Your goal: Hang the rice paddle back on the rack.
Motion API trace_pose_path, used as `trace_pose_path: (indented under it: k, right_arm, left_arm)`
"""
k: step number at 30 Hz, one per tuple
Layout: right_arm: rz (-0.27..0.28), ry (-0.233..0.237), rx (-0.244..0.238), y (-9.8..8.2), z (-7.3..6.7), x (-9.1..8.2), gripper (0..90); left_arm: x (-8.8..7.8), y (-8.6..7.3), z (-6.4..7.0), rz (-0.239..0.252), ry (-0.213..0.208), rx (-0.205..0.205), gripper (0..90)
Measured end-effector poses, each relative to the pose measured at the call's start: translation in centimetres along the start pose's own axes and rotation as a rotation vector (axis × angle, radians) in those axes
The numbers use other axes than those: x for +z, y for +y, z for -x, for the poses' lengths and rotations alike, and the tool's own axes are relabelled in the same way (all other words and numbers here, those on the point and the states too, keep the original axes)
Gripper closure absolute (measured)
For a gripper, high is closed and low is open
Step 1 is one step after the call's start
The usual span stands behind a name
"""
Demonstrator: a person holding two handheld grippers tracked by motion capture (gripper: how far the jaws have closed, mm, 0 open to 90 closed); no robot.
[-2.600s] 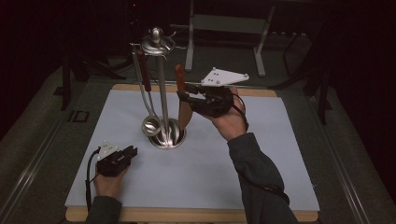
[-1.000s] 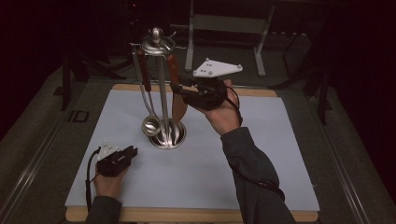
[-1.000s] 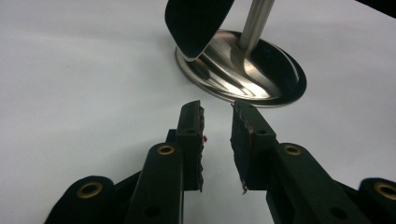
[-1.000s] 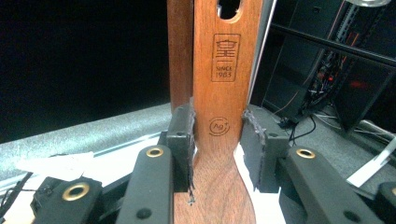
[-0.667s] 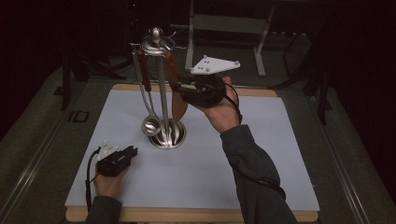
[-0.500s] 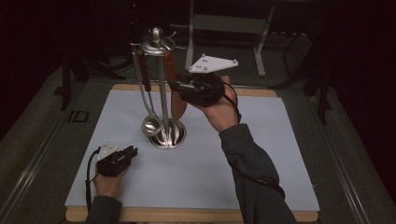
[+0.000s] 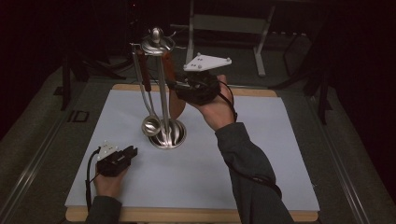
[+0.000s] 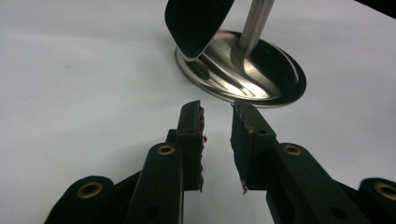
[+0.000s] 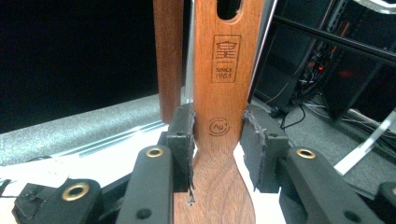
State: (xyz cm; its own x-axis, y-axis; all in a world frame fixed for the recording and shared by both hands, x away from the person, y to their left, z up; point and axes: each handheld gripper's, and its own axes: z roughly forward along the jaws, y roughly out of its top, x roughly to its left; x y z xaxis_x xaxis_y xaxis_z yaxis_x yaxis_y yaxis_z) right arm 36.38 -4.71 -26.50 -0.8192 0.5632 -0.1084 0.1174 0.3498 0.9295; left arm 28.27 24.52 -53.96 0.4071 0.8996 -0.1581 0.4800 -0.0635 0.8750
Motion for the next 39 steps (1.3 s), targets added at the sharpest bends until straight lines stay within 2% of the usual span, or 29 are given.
trace_pose_path:
  k: [4, 7, 23, 34, 39]
  right_arm:
    - [-0.009, -0.002, -0.002, 0.1, -0.1, 0.1, 65.4]
    - [-0.005, 0.004, -0.014, 0.1, -0.1, 0.0, 61.3]
    - [-0.013, 0.011, -0.008, -0.6, 0.6, -0.6, 60.8]
    - [-0.045, 0.018, -0.016, -1.3, 1.2, -1.2, 60.8]
    - [-0.079, 0.02, -0.011, -2.2, 1.6, -1.3, 60.7]
  left_arm:
    - [0.0, 0.0, 0.0, 0.0, 0.0, 0.0, 73.7]
    - [0.0, 0.0, 0.0, 0.001, -0.001, 0.0, 73.7]
    - [0.0, 0.0, 0.0, -0.001, 0.0, 0.003, 73.7]
    - [0.0, 0.0, 0.0, -0.002, 0.001, 0.003, 73.7]
    - [0.0, 0.0, 0.0, -0.002, 0.001, 0.002, 73.7]
